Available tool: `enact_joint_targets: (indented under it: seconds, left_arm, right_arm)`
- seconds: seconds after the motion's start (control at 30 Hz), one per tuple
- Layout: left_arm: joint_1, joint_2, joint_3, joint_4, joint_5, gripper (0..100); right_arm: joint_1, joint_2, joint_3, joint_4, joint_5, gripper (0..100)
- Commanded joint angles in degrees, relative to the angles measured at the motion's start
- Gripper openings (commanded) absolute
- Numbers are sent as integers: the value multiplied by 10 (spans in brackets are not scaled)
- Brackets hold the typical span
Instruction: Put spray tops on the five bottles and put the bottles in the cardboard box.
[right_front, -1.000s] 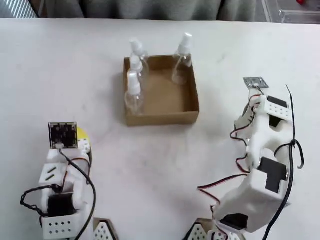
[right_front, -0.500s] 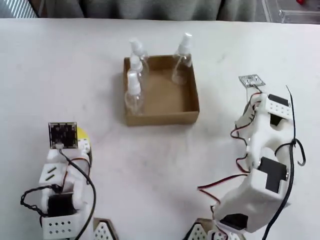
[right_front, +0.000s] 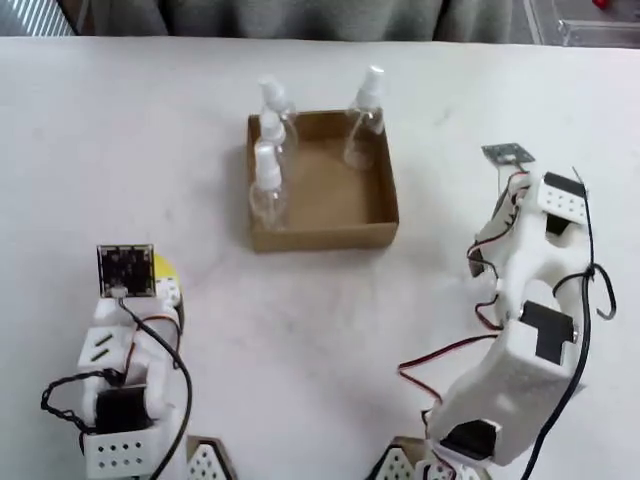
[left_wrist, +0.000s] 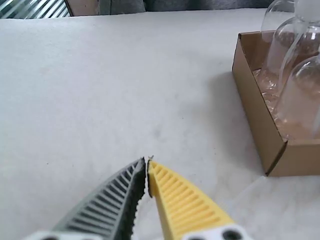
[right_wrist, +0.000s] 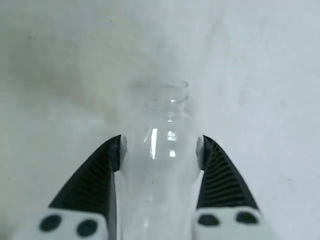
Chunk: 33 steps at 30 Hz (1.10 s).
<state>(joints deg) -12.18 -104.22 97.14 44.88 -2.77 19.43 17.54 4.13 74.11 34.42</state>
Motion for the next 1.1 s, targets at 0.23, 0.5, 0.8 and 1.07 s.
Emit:
enact_joint_targets:
  seconds: [0.23, 0.5, 0.8, 1.07]
  left_arm:
    - [-3, -4, -1, 4, -6, 22]
    - [-3, -4, -1, 4, -6, 22]
    - [-5, -4, -1, 5, -6, 22]
    - [-6, -4, -1, 6, -6, 22]
  right_arm:
    - [19, -139, -60, 124, 4, 16]
    - [14, -313, 129, 85, 4, 16]
    - [-6, -435, 243, 12, -34, 16]
    - [-93, -465, 351, -44, -106, 16]
